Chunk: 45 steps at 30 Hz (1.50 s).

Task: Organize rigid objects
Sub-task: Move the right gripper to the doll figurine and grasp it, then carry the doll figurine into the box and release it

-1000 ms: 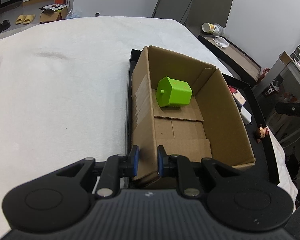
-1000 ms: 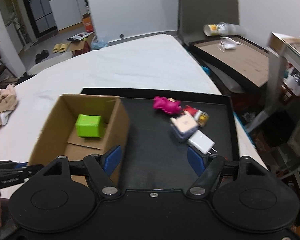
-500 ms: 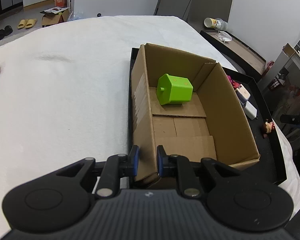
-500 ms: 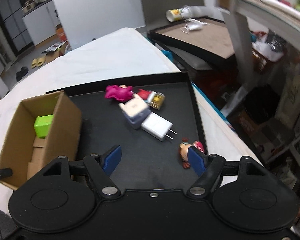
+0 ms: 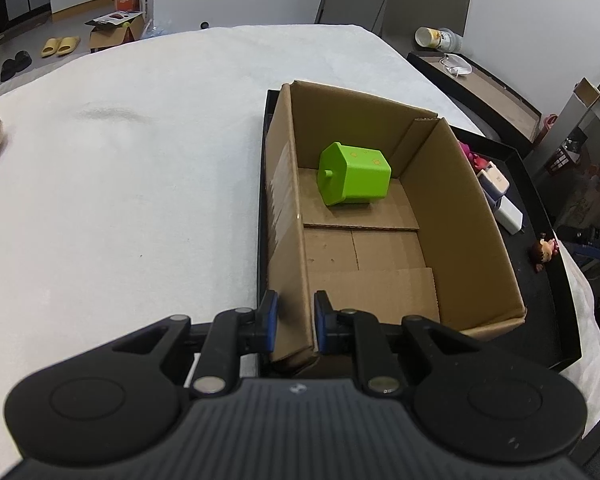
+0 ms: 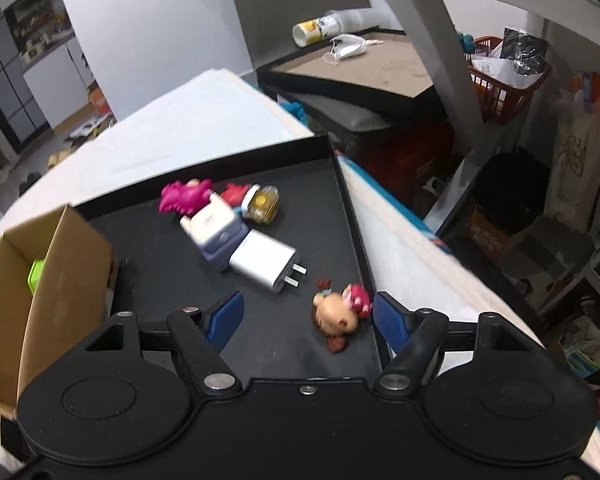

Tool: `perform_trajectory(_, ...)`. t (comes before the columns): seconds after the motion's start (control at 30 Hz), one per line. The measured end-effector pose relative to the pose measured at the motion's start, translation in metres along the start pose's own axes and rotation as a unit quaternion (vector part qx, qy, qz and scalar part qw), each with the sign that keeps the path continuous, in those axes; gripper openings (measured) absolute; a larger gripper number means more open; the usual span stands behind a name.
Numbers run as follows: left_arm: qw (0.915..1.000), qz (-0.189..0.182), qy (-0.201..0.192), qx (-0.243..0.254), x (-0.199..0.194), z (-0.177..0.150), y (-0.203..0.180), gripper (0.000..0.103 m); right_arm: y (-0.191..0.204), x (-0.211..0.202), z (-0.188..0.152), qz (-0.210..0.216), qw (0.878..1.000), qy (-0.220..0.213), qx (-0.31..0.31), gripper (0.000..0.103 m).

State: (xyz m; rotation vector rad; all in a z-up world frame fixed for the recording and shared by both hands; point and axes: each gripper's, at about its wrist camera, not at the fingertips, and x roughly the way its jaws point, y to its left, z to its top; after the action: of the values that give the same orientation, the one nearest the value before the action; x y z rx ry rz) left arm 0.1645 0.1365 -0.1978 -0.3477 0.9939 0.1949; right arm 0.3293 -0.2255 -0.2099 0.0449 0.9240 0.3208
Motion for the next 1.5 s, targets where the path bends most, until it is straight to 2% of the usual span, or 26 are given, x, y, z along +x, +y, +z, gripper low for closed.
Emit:
perform_trajectory(0.2,1.0,0.009,0.003,-0.001,0.003,0.001,-0.003,0.018,-0.004,0.011,0.003,0.012,1.0,-0.003,0.004,0.07)
perform_trajectory(0.5,0.9997,0.02,0.012,0.004,0.008,0.001,-0.005,0.017,-0.005,0.017,0.008,-0.002,0.999,-0.032,-0.009,0.07)
perform_trajectory(0.63,0.9997,0.02,0.013,0.004,0.008,0.001,-0.005,0.018,-0.003,0.024,0.009,-0.004,0.999,-0.028,-0.017,0.07)
perform_trajectory(0.67,0.9997,0.019,0.012,0.003,0.009,0.001,-0.005,0.018,-0.002,0.028,0.009,-0.01,0.999,-0.022,-0.024,0.069)
perform_trajectory(0.73,0.9998,0.017,0.012,0.002,0.009,0.001,-0.005,0.018,0.002,0.036,0.007,-0.017,0.999,-0.003,-0.038,0.057)
perform_trajectory(0.87,0.9998,0.015,0.01,0.001,0.008,0.0,-0.003,0.018,0.011,0.043,-0.003,-0.033,0.997,0.021,-0.071,0.052)
perform_trajectory(0.97,0.9998,0.015,0.01,0.003,0.007,0.0,-0.002,0.018,0.013,0.047,-0.008,-0.036,0.996,0.04,-0.076,0.042)
perform_trajectory(1.27,1.0,0.007,0.005,0.001,0.001,-0.001,0.002,0.018,0.037,0.055,-0.019,-0.074,0.984,0.04,-0.16,0.044)
perform_trajectory(1.5,1.0,0.002,0.003,-0.001,-0.002,-0.001,0.004,0.018,0.051,0.043,-0.023,-0.059,0.979,0.035,-0.19,0.043)
